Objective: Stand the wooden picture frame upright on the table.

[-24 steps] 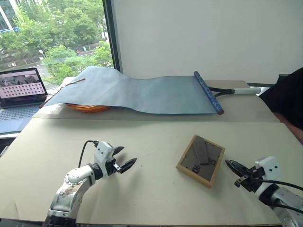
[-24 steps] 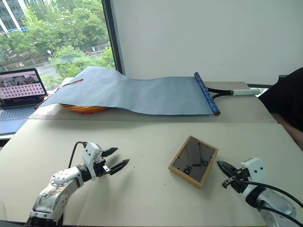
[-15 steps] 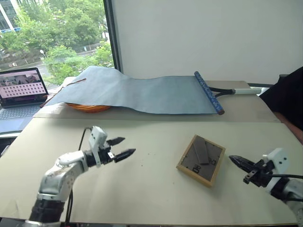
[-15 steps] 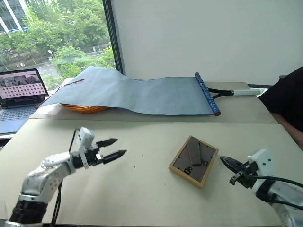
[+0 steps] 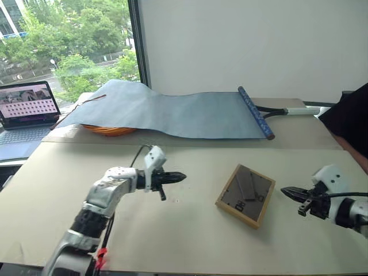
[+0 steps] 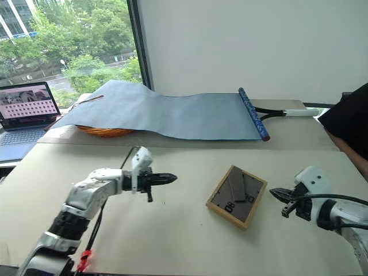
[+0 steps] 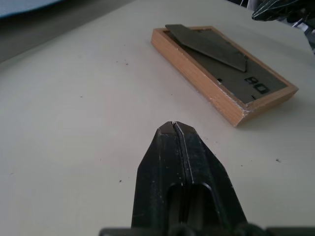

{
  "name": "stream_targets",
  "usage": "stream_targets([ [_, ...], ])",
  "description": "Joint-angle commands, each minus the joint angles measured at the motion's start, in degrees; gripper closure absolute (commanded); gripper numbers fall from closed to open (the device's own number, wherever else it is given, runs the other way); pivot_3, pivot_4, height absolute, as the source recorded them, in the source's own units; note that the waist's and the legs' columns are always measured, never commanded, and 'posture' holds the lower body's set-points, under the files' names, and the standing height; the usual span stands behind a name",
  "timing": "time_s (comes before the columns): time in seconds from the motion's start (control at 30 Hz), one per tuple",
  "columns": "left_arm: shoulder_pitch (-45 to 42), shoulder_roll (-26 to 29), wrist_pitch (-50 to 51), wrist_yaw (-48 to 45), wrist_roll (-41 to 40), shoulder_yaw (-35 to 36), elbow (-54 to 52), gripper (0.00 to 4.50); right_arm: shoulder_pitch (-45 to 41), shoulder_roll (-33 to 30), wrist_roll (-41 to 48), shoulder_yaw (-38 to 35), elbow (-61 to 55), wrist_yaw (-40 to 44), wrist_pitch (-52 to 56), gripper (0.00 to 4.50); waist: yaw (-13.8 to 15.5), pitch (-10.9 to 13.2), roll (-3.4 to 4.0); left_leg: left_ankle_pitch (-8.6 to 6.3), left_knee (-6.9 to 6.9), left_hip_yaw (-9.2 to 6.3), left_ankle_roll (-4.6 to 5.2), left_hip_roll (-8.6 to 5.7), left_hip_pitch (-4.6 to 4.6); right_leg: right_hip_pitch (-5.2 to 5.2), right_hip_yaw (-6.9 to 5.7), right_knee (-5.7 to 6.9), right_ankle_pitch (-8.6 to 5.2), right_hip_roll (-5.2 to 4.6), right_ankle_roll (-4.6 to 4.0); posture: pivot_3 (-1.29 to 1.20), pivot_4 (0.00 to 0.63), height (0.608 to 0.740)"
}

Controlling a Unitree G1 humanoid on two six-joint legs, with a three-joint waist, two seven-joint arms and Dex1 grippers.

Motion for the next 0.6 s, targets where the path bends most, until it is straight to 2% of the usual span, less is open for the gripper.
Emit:
stream_targets([
  [0.03, -3.7, -5.7, -3.8, 1.2, 4.3, -3.7, 5.9, 4.45, -3.5, 1.0, -1.9, 3.9, 1.0, -0.8, 1.2, 4.50, -0.1, 0.0, 0.00, 0.00, -0.03, 0.00, 0.00, 0.00, 0.00, 0.00, 0.00, 0.00, 0.01, 0.00, -0.01, 0.00, 0.150, 0.714],
  [0.17, -5.0, -10.0, -4.8, 1.0, 7.3, -6.4, 9.5, 4.45, -7.3, 3.4, -3.1, 9.1, 2.3, -0.4, 2.0, 4.50, -0.8, 0.0, 0.01, 0.00, -0.10, -0.03, 0.01, -0.01, 0.00, -0.02, 0.00, 0.00, 0.03, 0.01, -0.05, 0.00, 0.150, 0.714],
  [0.3, -3.7, -9.9, -4.9, -1.1, 9.8, -8.9, 9.0, 4.45, -11.2, 6.4, -5.1, 12.8, 4.4, -0.2, 0.5, 4.50, -1.0, 0.0, 0.02, 0.00, -0.11, -0.05, 0.01, -0.02, 0.04, -0.01, 0.00, 0.02, 0.05, 0.01, -0.08, 0.00, 0.150, 0.714],
  [0.4, -1.7, -7.5, -3.3, -2.4, 10.0, -8.3, 6.3, 4.45, -14.2, 8.9, -5.5, 15.3, 4.2, 0.3, 1.0, 4.50, -0.9, 0.0, 0.01, 0.00, -0.09, -0.05, 0.01, -0.02, 0.04, 0.01, 0.00, 0.02, 0.05, 0.01, -0.08, 0.00, 0.150, 0.714],
  [0.6, 5.0, 2.8, 1.8, -4.0, 8.9, -3.7, -3.2, 4.45, -17.1, 13.7, -6.2, 21.7, 2.9, 1.8, 2.0, 4.50, -1.2, 0.0, 0.05, 0.00, -0.15, -0.06, 0.01, 0.00, 0.08, 0.00, -0.01, 0.06, 0.08, 0.02, -0.15, 0.00, 0.150, 0.714],
])
